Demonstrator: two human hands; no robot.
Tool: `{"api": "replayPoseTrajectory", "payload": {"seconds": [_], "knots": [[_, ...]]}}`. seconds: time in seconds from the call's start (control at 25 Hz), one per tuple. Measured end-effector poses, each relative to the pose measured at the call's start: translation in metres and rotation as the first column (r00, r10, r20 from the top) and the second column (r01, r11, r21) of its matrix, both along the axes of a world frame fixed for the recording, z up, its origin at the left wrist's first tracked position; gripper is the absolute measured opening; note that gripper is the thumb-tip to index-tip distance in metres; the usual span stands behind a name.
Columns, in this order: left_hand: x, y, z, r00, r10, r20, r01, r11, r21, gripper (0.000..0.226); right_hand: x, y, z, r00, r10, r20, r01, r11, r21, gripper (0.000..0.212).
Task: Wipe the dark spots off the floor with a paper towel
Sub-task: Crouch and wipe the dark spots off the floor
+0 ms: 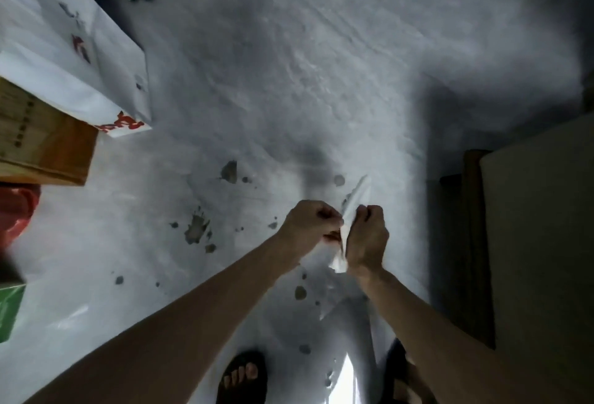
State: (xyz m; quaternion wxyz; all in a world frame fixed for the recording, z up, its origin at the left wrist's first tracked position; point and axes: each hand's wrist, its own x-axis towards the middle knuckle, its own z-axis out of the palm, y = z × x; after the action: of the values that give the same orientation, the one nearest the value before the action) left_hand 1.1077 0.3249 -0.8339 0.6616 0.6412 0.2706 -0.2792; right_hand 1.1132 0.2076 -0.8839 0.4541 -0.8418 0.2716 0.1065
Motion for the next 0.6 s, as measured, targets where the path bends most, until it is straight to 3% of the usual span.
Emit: {"api": "replayPoseTrajectory", "payload": {"seconds": [0.08,0.16,0.24,0.28,0.32,0.36,0.44,0.52,0.6], "knots": [[0.034,-0.022,-0.046,0.999,0.054,0.006,-0.054,0.997,-0.061,0.004,0.043,-0.031,-0.038,0.983,0.126,0.136,-0.091,0.966,-0.242,0.020],[0.070,-0.042,-0.095,0.997,0.042,0.072,-0.034,0.994,-0.106,0.004,0.093,-0.069,-0.083,0.932,0.292,0.214,-0.158,0.860,-0.485,0.020],[0.097,-0.046,-0.143,0.987,-0.050,0.156,0.052,0.999,-0.012,0.009,0.133,-0.103,-0.130,0.890,0.432,0.145,-0.234,0.706,-0.668,0.020],[0.107,-0.039,-0.165,0.977,-0.110,0.184,0.090,0.989,0.114,0.007,0.143,-0.111,-0.153,0.880,0.469,0.076,-0.283,0.647,-0.708,0.021],[0.115,-0.026,-0.184,0.959,-0.195,0.206,0.129,0.946,0.298,0.005,0.148,-0.111,-0.174,0.865,0.502,0.005,-0.345,0.602,-0.720,0.022],[0.122,-0.009,-0.202,0.926,-0.313,0.211,0.167,0.841,0.514,0.009,0.148,-0.106,-0.194,0.848,0.530,-0.022,-0.383,0.582,-0.718,0.022],[0.136,0.027,-0.232,0.837,-0.513,0.192,0.161,0.565,0.809,0.021,0.147,-0.091,-0.227,0.809,0.586,0.048,-0.378,0.580,-0.722,0.016],[0.145,0.053,-0.250,0.775,-0.588,0.232,0.068,0.443,0.894,0.028,0.152,-0.089,-0.241,0.751,0.643,0.149,-0.335,0.567,-0.753,0.013],[0.141,0.064,-0.256,0.762,-0.590,0.267,0.032,0.445,0.895,0.030,0.160,-0.102,-0.237,0.715,0.690,0.115,-0.393,0.533,-0.749,0.015]]}}
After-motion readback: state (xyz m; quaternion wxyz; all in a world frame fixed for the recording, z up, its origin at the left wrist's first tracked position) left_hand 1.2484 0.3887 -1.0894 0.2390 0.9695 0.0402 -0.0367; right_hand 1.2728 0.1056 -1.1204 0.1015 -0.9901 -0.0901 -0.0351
